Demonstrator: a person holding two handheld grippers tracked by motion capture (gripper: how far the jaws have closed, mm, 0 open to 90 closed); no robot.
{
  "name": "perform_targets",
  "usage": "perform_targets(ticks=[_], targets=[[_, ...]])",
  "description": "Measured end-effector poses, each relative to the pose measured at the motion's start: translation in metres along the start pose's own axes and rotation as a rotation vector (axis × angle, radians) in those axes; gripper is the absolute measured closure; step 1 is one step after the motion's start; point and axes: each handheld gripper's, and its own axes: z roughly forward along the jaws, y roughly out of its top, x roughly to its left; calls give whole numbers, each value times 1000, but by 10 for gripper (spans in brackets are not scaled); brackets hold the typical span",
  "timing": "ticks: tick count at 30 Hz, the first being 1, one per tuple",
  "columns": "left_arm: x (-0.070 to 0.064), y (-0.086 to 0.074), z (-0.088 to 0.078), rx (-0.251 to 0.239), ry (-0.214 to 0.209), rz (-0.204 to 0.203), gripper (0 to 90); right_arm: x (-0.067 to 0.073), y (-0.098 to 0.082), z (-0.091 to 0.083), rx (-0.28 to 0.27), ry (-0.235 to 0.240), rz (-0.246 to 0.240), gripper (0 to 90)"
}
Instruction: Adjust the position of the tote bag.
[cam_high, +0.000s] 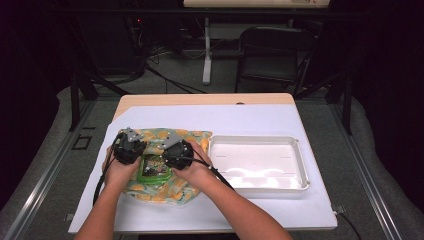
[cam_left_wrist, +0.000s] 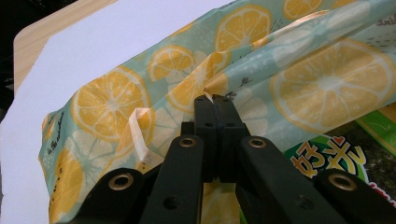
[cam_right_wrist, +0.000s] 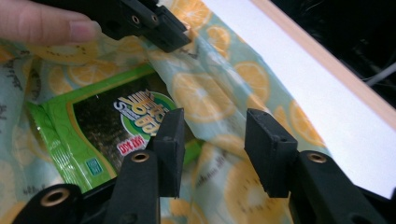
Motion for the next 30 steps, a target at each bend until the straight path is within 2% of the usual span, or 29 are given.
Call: perform_targets(ticks=[3,8,13,18,21,25,30], targets=[[-1,1,0,11,-5,4,899,-2,2,11,36,12,-13,571],[-2,1,1,11,-9,12,899,-7,-4,24,90,-1,-44,547],[-5,1,2,5,-7,21,896,-9,-10,33,152,13,-51,549],[-6,1,3,13,-10,27,892,-7,-13,37,179,14,-70,565],[-6,1,3,9,-12,23,889,-6,-14,39,191,1,-80,598],[-6,1,4,7,-11,25,885,-6,-15,41,223,-14,-86,687],[-6,0,4,5,-14,25,884,-6,-15,42,226,-21,-82,815]])
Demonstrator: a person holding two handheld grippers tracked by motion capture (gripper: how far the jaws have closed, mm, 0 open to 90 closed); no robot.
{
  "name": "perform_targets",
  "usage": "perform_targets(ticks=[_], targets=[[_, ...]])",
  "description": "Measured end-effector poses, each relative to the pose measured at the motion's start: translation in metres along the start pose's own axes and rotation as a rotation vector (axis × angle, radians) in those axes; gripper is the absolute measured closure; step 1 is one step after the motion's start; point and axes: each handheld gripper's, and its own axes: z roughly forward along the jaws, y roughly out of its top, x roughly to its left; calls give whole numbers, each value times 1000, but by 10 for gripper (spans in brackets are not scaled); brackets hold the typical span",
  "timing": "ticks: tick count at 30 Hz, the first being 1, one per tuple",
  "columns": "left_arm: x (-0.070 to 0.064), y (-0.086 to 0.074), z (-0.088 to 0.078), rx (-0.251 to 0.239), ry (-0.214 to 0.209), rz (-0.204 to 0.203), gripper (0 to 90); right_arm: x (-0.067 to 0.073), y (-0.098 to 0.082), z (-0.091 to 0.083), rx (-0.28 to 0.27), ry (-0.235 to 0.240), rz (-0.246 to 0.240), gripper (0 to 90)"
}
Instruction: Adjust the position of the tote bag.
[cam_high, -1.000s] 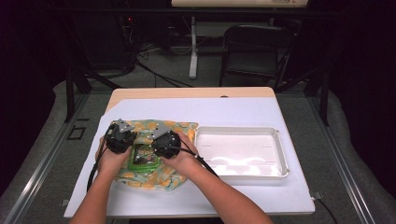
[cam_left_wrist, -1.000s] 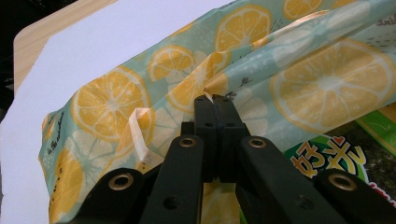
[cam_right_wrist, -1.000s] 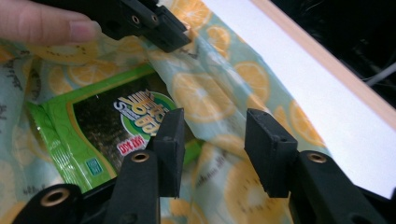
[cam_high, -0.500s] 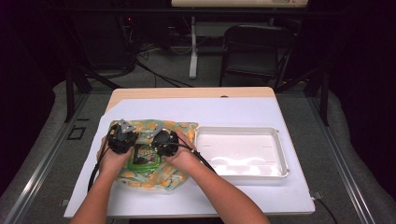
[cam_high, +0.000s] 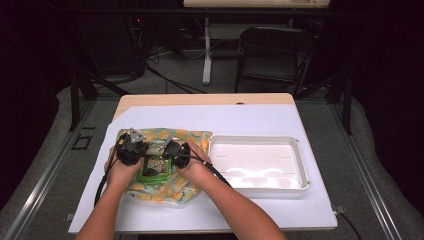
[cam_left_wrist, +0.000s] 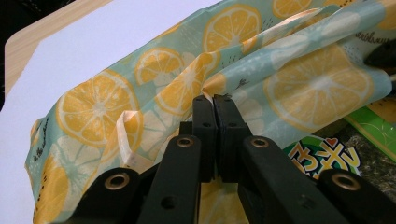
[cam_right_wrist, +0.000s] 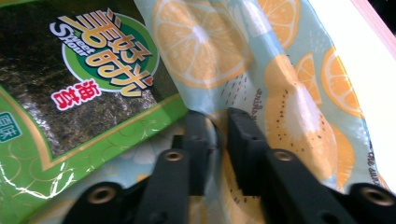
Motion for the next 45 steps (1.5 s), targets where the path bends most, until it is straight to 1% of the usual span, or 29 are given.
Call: perform_targets(ticks=[5,7,10,12,14,16,18,19,21,22,23,25,26,27,28,29,30,31,32,33,34,35,36,38,39,41,43,45], targets=[[1,0,0,6,-6,0,879,-1,1,-2,-21,29,21,888],[1,0,0,5,-6,-2,876,-3,1,-3,-30,50,48,899],[1,-1,0,1,-5,-4,868,-6,1,-6,-47,84,111,900],[2,-1,0,-2,-4,-10,863,-10,2,-8,-63,120,167,900],[3,-1,0,-5,-10,-16,855,-14,2,-9,-85,142,226,900],[4,-2,-1,-6,-18,-24,842,-20,2,-11,-96,173,286,900],[5,-2,-3,-18,-23,-32,829,-24,1,-11,-116,193,341,900],[6,-2,-4,-21,-28,-40,820,-27,1,-11,-118,204,360,900],[8,-1,-8,-40,-37,-49,794,-30,0,-10,-125,218,404,900],[8,-1,-11,-55,-44,-61,779,-31,0,-10,-129,222,424,900],[9,0,-14,-74,-44,-71,767,-33,0,-10,-120,226,425,900],[12,1,-22,-107,-51,-94,730,-36,-1,-9,-118,228,443,900],[14,2,-27,-128,-61,-118,712,-37,-1,-9,-126,229,450,900],[16,2,-32,-144,-73,-133,702,-38,-1,-9,-123,227,452,900],[17,3,-36,-155,-77,-140,691,-38,-2,-8,-141,225,472,900],[18,3,-41,-164,-78,-150,686,-41,-2,-8,-127,230,467,900],[19,4,-45,-174,-82,-155,676,-40,-2,-7,-137,229,487,900],[19,4,-49,-185,-85,-159,667,-43,-2,-8,-129,236,479,900],[19,5,-54,-191,-88,-162,662,-43,-3,-7,-131,236,484,900],[19,5,-58,-203,-87,-161,657,-43,-3,-6,-143,233,498,900],[19,6,-62,-211,-93,-156,655,-45,-3,-7,-132,234,488,900],[18,6,-66,-214,-103,-153,661,-46,-3,-7,-133,238,492,900],[17,7,-68,-209,-113,-152,669,-46,-3,-7,-140,238,499,900],[13,7,-67,-193,-113,-136,675,-49,-3,-7,-138,236,500,900],[11,7,-65,-174,-108,-123,674,-50,-3,-7,-138,234,498,900],[9,4,-59,-139,-90,-100,665,-50,-3,-6,-148,230,511,900],[9,0,-51,-112,-86,-100,645,-50,-2,-6,-154,229,512,900],[10,-4,-46,-90,-72,-96,634,-51,-1,-7,-144,232,500,900]])
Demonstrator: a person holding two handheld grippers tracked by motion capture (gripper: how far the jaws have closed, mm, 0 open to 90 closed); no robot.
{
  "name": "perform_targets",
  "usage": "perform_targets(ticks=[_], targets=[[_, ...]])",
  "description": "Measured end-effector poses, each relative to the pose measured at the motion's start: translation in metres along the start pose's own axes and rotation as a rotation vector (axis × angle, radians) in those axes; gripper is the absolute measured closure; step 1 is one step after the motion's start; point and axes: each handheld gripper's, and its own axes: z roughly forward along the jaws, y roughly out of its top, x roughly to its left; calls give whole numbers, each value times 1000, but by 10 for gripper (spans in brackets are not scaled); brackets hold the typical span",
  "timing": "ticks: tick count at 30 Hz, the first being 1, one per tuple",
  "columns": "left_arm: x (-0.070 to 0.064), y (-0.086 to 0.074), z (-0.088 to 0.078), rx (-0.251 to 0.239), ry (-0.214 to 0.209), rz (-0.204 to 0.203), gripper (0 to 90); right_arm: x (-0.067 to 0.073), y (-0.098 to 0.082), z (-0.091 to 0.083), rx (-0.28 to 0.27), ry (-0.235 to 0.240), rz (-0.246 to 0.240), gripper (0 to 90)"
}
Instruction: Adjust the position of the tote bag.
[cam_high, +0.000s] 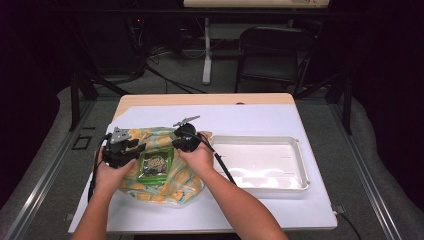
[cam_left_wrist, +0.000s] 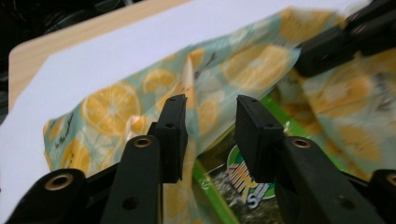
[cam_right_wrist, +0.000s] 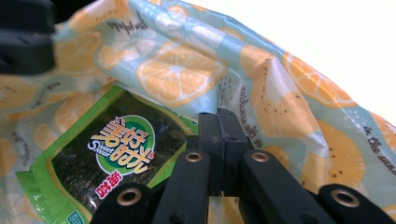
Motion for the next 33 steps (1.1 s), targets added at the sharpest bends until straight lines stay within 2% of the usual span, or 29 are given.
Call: perform_targets(ticks=[4,8,9,11,15,16,19,22,27,31,33], targets=[[6,-7,7,19,4,-5,636,1,3,1,-10,-1,7,900],[11,-13,14,34,5,-26,591,0,5,2,-22,-2,28,900],[12,-14,16,44,8,-28,584,-1,5,2,-12,-2,21,900],[14,-17,19,73,12,-20,578,-3,6,2,-11,-6,19,900],[15,-20,25,99,15,-6,567,-4,5,2,-22,-13,34,900],[15,-20,26,104,16,4,567,-6,6,1,-12,-13,23,900],[15,-23,29,118,40,17,571,-6,6,2,-10,-12,28,900],[18,-26,31,141,42,10,572,-6,6,2,-10,-11,23,900],[22,-31,33,149,40,-10,571,-5,5,3,-9,-10,25,900],[23,-33,36,168,34,-1,574,-5,5,4,-7,-10,24,900],[23,-35,38,168,45,3,584,-4,5,4,-2,-12,22,900]])
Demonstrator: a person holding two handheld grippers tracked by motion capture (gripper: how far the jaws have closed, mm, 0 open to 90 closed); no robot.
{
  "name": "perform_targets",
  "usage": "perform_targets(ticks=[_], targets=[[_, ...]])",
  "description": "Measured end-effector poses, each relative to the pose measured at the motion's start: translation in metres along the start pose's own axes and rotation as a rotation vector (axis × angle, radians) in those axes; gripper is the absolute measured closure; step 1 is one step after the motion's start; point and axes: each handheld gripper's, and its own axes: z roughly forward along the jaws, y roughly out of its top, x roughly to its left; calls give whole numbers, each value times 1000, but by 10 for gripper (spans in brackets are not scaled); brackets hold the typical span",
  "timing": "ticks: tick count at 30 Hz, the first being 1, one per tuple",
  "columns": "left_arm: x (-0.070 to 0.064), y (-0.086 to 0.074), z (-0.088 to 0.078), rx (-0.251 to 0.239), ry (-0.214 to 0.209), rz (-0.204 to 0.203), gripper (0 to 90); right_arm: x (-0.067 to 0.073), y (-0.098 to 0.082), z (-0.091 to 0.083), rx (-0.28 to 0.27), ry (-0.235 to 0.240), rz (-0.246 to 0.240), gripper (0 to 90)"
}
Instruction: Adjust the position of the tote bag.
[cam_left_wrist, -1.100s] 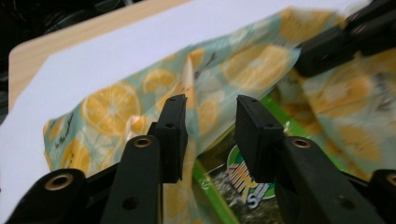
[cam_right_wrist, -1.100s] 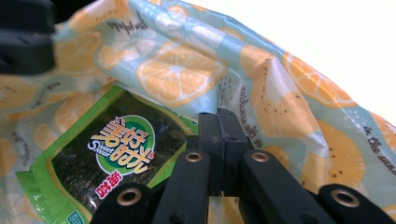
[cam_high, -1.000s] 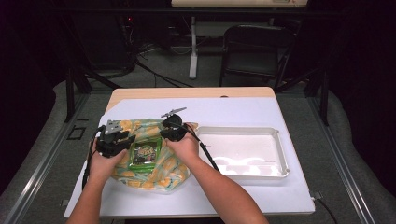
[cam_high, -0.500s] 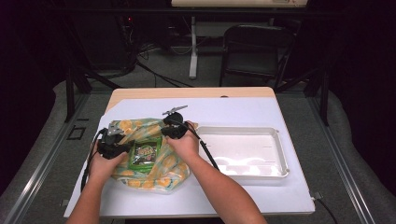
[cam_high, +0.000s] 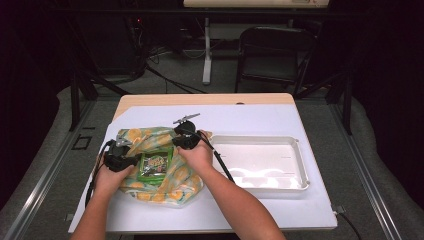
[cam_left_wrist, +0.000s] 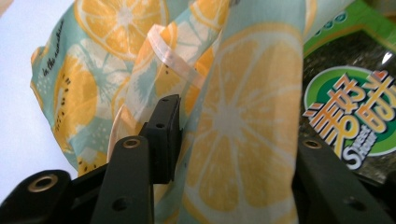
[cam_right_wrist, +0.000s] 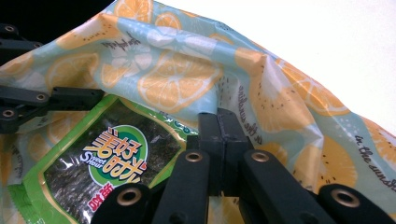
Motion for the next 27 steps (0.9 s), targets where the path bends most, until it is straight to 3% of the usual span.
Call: perform_targets(ticks=[10,15,18,22,27], targets=[[2,-3,6,34,-4,15,688,3,-2,3,1,-3,-8,900],[1,-2,9,35,1,46,819,5,-3,3,20,-4,-28,900],[1,-1,8,18,12,45,889,7,-4,3,14,-8,-28,900],[4,2,1,-9,24,35,900,7,-3,1,8,-16,-47,900],[4,7,-3,-40,36,25,900,11,-1,-7,7,-47,-112,900]])
